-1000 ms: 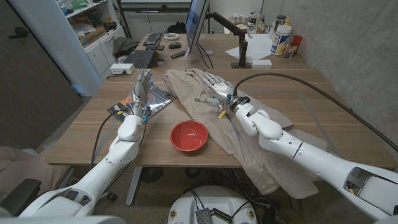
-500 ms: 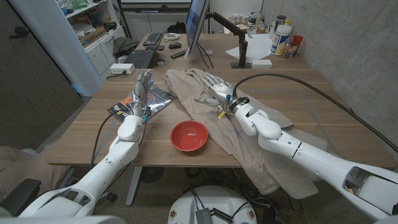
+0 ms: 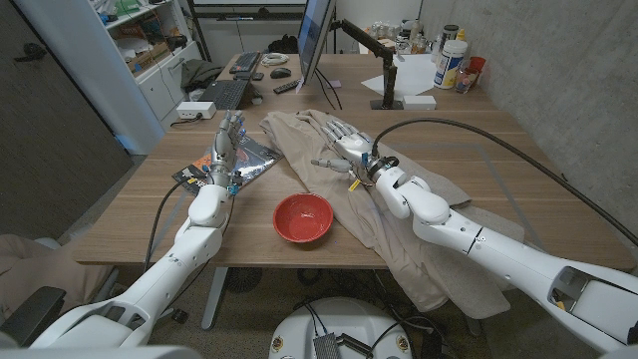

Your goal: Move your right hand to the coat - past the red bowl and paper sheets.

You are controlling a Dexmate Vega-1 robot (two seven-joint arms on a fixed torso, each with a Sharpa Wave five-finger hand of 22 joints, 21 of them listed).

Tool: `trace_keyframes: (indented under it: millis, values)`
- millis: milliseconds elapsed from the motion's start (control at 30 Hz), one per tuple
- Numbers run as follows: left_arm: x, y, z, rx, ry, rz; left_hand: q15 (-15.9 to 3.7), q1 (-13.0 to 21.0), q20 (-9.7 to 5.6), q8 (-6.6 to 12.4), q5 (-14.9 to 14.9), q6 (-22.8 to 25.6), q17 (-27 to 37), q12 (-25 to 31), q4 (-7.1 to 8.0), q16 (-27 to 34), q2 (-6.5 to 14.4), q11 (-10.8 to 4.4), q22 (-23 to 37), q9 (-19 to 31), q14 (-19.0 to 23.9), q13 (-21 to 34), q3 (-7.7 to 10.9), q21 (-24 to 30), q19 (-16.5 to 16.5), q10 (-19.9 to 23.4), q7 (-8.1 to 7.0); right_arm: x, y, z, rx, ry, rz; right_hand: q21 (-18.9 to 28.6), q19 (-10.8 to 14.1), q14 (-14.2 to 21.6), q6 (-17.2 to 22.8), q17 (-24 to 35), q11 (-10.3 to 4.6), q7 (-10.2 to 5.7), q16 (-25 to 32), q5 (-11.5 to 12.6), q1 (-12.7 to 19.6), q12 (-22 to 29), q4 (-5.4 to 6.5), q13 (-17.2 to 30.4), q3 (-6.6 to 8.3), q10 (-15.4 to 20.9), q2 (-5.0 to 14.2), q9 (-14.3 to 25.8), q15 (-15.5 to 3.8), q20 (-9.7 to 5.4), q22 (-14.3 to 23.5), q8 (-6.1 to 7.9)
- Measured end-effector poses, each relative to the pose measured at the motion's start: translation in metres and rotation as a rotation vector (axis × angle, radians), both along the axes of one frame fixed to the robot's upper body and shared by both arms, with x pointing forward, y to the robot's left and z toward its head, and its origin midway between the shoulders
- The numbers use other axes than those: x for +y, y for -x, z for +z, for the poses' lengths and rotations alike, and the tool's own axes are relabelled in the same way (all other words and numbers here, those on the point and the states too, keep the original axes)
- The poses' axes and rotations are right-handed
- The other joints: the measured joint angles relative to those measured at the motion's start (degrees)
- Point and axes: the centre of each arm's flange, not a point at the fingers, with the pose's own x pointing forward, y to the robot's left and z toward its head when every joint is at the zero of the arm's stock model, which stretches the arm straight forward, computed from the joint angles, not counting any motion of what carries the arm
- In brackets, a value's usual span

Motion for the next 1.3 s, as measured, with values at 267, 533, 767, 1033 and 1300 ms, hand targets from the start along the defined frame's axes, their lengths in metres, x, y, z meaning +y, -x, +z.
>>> trace_keyframes:
  millis: [267,533,767,1033,1300]
  values:
    - [0.0,0.0,0.0,0.001,-0.001,0.0,0.0,0.0,0.0,0.0,0.0,0.0,0.0,0.0,0.0,0.0,0.0,0.0,0.0,0.0,0.0,0.0,0.0,-0.05,0.0,0.0,0.0,0.0,-0.003,-0.003,0.007,0.008,-0.006,0.0,0.0,0.0,0.0,0.01,0.0,0.0,0.0,0.0,0.0,0.0,0.05,0.0,-0.05,0.0,0.0,0.0,0.0,0.0,0.0,0.0]
    - [0.0,0.0,0.0,0.001,-0.001,0.0,0.0,0.0,0.31,0.0,0.0,0.0,-0.01,0.0,0.19,0.0,0.0,0.0,0.0,0.0,0.0,0.0,-0.18,-0.22,0.3,0.0,0.0,0.001,-0.006,-0.007,0.013,0.018,-0.012,0.0,0.0,0.0,0.0,0.01,0.0,0.01,0.0,0.0,0.0,0.0,0.25,0.0,-0.24,0.0,0.0,0.0,0.0,0.0,0.0,0.0]
    - [-0.001,0.0,0.0,0.002,-0.002,0.0,0.0,0.0,0.3,0.0,0.0,0.0,-0.01,0.0,0.17,0.0,0.0,0.0,0.0,0.0,0.0,0.0,-0.17,-0.22,0.3,0.0,0.0,0.001,-0.007,-0.009,0.015,0.023,-0.015,0.0,-0.22,0.0,0.0,0.01,0.0,0.01,0.0,0.0,0.0,0.0,0.24,0.0,-0.24,0.0,0.0,0.0,0.0,0.22,0.0,0.0]
    - [-0.001,0.0,0.0,0.002,-0.002,0.0,0.0,0.0,0.0,0.0,0.0,0.0,-0.01,0.0,0.17,0.0,0.0,0.0,0.0,0.0,0.0,0.0,-0.17,-0.66,0.6,0.0,0.0,0.002,-0.008,-0.01,0.017,0.025,-0.017,0.0,-0.22,0.0,0.0,0.01,0.0,0.01,0.0,0.0,0.0,0.0,0.24,0.0,-0.24,0.0,0.0,0.0,0.0,0.21,0.0,0.0]
    - [-0.001,0.0,0.0,0.002,-0.003,-0.001,0.0,0.0,0.0,0.0,0.0,0.0,-0.01,0.0,0.05,0.0,0.0,0.0,0.0,0.0,0.0,0.0,-0.28,-0.66,0.6,0.0,0.0,0.001,-0.009,-0.012,0.02,0.03,-0.022,0.0,-0.22,0.0,0.0,0.02,0.0,0.01,0.0,0.0,0.31,0.0,0.24,0.0,-0.24,0.0,0.31,0.0,0.0,0.21,0.0,0.0]
